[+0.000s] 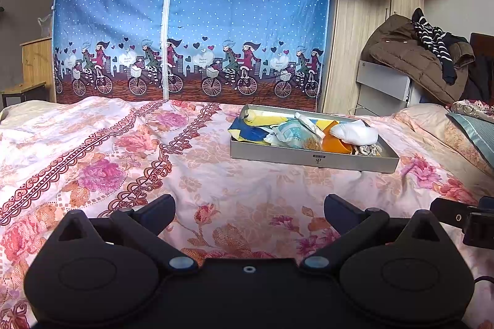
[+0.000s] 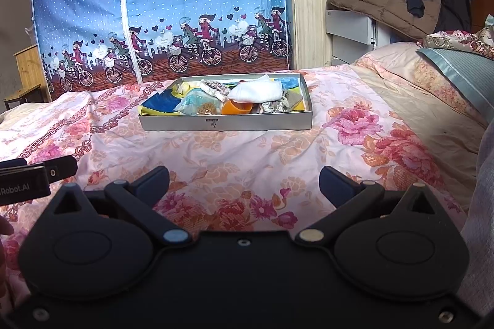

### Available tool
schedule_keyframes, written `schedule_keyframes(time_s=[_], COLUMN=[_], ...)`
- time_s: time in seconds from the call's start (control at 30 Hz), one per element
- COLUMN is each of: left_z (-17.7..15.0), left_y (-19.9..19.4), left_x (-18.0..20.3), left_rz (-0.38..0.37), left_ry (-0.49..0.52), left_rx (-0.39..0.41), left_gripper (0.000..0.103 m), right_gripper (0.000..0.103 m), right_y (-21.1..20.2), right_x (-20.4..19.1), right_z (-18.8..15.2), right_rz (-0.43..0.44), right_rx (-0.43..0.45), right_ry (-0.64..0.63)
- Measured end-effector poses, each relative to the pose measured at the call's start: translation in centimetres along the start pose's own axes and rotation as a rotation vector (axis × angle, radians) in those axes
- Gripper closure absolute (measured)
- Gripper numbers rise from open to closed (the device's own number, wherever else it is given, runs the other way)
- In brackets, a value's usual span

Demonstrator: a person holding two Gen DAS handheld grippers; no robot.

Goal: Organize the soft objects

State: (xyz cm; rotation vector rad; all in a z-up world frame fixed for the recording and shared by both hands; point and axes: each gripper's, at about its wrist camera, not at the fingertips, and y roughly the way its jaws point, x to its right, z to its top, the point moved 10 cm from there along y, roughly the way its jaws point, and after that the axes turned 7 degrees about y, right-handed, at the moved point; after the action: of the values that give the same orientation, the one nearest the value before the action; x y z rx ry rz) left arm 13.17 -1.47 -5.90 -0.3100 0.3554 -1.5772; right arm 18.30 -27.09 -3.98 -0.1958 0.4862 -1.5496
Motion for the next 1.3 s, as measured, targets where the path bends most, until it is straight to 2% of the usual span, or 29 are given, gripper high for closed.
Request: schedule_keyframes(time_s=[1.3], left_z=[0.07], left_y=[-0.03], left_x=[0.11], left_rz=[0.001], left_ry=[0.003], left_rx=[-0.001], left_gripper=[0.001], right_gripper=[0.0], right_y=[-0.42], right_x=[0.25], right_z=[-0.46], right_rz=[-0.002], right_rx=[-0.006], right_ry=[0.0])
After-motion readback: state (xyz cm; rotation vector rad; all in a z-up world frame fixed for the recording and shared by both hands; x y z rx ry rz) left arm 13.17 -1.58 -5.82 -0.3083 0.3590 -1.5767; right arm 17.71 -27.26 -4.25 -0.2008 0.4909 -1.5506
